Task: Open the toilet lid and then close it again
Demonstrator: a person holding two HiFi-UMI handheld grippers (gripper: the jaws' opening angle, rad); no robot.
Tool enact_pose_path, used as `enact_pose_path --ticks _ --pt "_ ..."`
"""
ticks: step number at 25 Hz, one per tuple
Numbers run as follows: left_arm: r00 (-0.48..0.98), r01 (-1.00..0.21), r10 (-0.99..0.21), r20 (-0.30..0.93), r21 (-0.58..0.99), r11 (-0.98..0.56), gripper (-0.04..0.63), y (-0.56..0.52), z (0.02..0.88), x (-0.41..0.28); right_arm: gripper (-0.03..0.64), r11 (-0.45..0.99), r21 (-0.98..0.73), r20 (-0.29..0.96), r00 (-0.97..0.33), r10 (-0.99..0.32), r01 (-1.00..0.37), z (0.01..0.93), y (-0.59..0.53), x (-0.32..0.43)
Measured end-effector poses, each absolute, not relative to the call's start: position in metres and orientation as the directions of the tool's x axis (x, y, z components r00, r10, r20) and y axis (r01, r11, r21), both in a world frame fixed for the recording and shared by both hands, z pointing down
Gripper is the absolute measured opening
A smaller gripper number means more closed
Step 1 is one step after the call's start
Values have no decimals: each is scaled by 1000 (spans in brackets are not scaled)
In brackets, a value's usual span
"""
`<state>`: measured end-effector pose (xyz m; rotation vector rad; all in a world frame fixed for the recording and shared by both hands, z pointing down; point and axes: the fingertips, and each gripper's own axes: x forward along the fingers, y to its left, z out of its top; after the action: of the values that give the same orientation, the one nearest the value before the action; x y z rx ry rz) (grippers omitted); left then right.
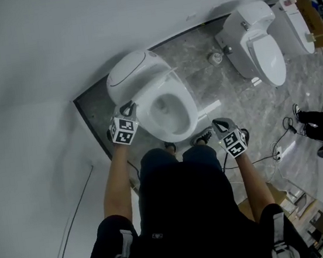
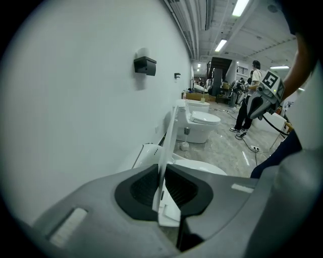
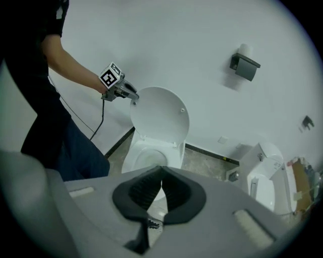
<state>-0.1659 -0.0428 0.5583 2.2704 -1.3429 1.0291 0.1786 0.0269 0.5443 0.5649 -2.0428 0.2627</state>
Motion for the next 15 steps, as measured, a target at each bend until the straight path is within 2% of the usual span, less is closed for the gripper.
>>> enact_pose_path --ticks 5,15 --pt "309 -848 -610 730 -79 -525 46 -51 556 -171 3 857 -60 849 -477 -225 -512 547 43 180" --pt "294 -866 -587 754 -49 -497 41 -76 558 -195 3 784 -163 820 -524 -230 -599 537 49 194"
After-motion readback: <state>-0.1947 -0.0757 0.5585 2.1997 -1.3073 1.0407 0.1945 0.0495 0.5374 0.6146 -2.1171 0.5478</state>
